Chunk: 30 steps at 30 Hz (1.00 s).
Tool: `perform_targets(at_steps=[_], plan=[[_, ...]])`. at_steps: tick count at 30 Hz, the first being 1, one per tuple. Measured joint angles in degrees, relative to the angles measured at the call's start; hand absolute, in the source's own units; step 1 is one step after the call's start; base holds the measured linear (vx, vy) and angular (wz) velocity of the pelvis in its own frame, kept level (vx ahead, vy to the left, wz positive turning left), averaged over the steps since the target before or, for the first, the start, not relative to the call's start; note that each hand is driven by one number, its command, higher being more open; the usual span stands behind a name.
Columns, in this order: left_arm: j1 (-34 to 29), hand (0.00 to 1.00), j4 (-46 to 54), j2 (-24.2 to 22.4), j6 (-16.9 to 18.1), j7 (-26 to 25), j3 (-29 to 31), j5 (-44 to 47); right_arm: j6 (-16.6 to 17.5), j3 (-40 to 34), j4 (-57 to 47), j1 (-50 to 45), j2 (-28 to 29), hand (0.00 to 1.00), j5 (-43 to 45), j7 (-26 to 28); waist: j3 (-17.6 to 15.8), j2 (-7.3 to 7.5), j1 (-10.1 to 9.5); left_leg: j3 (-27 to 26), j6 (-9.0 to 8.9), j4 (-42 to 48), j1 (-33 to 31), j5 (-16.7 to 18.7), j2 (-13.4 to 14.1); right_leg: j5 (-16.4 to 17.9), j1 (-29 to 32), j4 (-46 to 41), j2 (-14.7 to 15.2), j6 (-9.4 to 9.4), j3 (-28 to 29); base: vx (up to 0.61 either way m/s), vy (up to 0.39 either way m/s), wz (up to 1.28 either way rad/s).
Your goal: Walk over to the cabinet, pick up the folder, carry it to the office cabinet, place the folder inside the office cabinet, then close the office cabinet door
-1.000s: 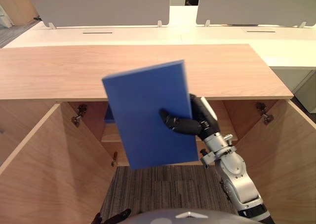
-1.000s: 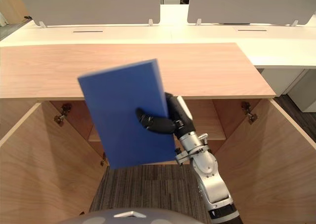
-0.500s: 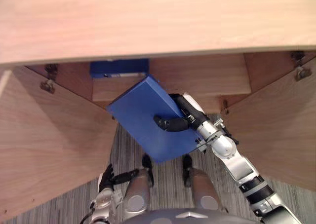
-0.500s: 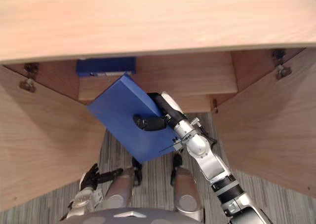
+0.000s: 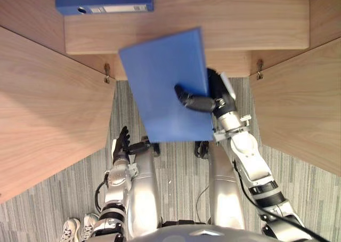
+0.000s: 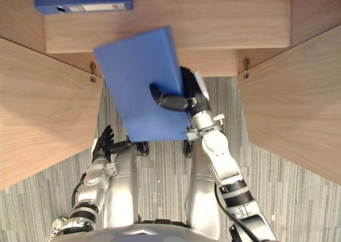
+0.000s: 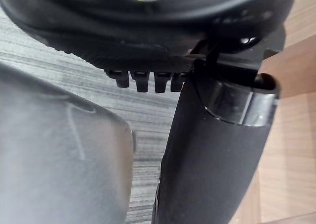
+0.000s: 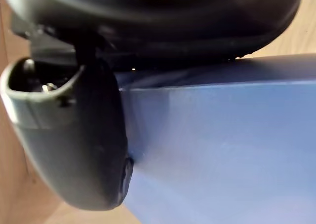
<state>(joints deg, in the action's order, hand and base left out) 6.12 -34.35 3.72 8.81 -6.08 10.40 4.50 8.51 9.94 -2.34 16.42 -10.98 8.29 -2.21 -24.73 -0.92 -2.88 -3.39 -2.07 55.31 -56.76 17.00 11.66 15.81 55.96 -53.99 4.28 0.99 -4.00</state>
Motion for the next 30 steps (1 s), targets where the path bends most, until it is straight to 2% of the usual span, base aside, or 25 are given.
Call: perform_targets(at_steps=[6,9,13,19,25,30], plan=[[0.7,1.0,2.1,-0.1,0.6,0.1,-0.2,0.0,0.6,-8.4,3.3,4.2,1.7,0.0,14.7,-3.2,-0.2,0.2,-0.9,0.8,-0.11,1.3,-3.1,0.0,0.0,0.6,3.0,-1.9,0.3,-0.46,-0.7,-0.03,0.006,0.06],[2.4,1.0,2.9,-0.1,-0.9,-0.8,-0.6,0.1,1.1,-11.7,7.0,8.1,2.0,0.0,20.7,-5.4,-0.3,0.26,-0.93,1.3,-0.4,1.3,-4.2,-0.3,0.0,0.6,3.7,-1.9,0.3,-0.51,-1.2,0.02,0.023,0.05],[2.0,1.0,6.1,-1.7,-0.9,-1.0,-0.9,0.6,1.5,-16.5,10.8,13.6,1.7,0.0,27.7,-9.0,-0.3,0.31,-1.1,1.5,-0.52,1.0,-4.4,-0.4,0.0,0.6,3.8,-1.5,0.3,-0.52,-1.6,0.03,0.049,0.02],[1.8,1.0,7.3,-2.1,-0.9,-2.4,-0.9,1.8,1.7,-20.0,16.7,22.2,1.1,0.0,34.7,-12.3,-0.3,0.31,-1.18,2.1,-1.09,-0.3,-4.5,-1.0,0.0,0.3,3.5,-0.1,0.2,-0.78,-2.2,0.03,0.052,0.02],[1.8,1.0,7.5,-3.1,-1.8,-4.9,-1.0,2.7,1.8,-20.5,23.6,30.2,1.6,0.0,43.4,-17.2,-0.3,0.31,-1.36,2.5,-1.61,-2.6,-4.1,-2.3,0.1,-0.5,2.9,2.1,0.0,-1.14,-3.0,0.03,0.043,0.04],[1.4,1.0,8.3,-4.0,-1.9,-6.5,-2.2,3.9,1.8,-22.9,26.0,33.5,2.3,0.0,48.2,-21.1,-0.3,0.31,-1.6,2.8,-1.89,-5.0,-3.1,-3.8,-0.2,-1.3,1.6,4.0,0.2,-1.36,-3.7,0.03,0.04,0.08]])
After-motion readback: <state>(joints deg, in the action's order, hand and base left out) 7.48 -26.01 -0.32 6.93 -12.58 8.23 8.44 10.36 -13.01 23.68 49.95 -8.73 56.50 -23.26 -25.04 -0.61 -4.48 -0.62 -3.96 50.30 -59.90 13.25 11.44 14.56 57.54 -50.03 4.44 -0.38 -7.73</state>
